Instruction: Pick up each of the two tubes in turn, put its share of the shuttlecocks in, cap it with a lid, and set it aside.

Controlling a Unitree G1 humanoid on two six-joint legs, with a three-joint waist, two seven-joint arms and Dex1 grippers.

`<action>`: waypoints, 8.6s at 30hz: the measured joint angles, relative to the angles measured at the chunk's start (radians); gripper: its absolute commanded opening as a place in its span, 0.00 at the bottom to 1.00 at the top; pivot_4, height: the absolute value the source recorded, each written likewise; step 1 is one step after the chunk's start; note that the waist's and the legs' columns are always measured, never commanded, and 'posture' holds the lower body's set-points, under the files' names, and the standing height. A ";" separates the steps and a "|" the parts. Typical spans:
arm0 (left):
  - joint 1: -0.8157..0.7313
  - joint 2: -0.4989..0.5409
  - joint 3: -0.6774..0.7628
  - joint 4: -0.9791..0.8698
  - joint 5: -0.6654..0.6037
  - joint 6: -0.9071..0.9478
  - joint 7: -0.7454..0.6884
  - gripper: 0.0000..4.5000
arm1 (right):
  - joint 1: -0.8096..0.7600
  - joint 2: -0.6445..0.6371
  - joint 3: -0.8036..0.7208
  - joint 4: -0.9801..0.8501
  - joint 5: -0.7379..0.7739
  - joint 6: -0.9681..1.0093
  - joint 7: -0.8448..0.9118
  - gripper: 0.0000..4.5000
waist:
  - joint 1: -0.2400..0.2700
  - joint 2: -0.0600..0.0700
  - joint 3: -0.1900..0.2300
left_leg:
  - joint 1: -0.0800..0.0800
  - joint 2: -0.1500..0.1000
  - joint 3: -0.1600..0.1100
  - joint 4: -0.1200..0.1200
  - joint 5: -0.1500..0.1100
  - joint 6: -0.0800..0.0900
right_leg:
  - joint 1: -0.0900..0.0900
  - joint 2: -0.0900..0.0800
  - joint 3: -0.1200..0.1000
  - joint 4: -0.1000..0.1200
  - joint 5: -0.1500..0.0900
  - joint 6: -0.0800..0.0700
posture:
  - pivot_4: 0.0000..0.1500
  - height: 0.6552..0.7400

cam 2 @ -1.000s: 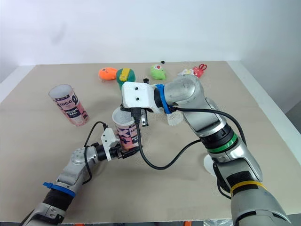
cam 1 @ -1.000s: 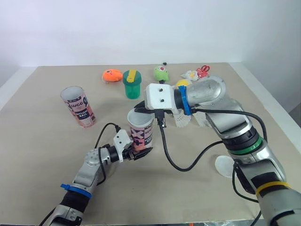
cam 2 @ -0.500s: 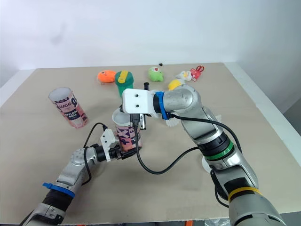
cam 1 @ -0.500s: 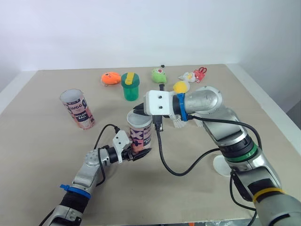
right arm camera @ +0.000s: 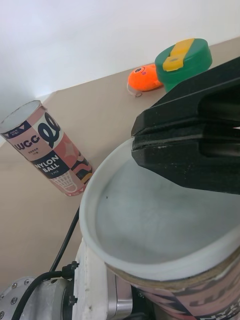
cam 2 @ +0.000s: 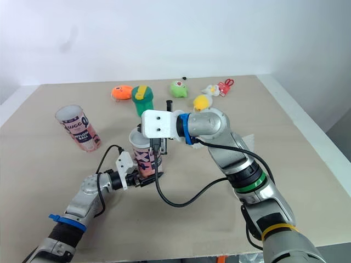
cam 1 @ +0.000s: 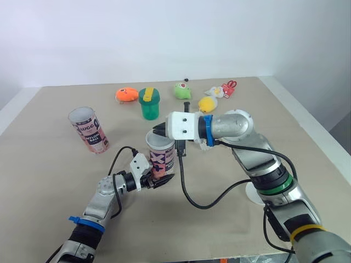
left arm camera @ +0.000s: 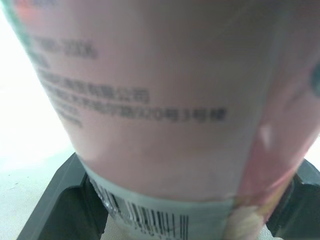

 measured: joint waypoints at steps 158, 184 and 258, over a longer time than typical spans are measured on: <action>0.019 -0.034 -0.009 -0.008 0.037 0.033 0.004 0.76 | -0.124 -0.171 0.115 -0.094 -0.061 0.010 0.314 0.01 | 0.038 0.013 -0.010 | 0.033 -0.032 -0.073 0.001 -0.038 -0.017 | 0.036 -0.068 -0.108 -0.025 -0.011 0.016 | 1.00 1.00; 0.022 -0.029 -0.005 -0.018 0.023 0.015 -0.035 0.76 | -0.115 -0.056 0.004 0.029 0.165 0.185 0.358 0.01 | 0.038 0.020 -0.002 | 0.031 -0.034 -0.075 -0.002 -0.040 -0.017 | 0.034 -0.068 -0.112 -0.025 -0.011 0.016 | 1.00 1.00; 0.042 -0.029 -0.004 -0.028 0.029 0.032 -0.014 0.76 | -0.114 -0.075 0.102 -0.030 -0.061 -0.008 0.341 0.01 | 0.031 0.020 -0.015 | 0.037 -0.036 -0.083 -0.010 -0.041 -0.018 | 0.039 -0.073 -0.123 -0.027 -0.016 0.016 | 1.00 1.00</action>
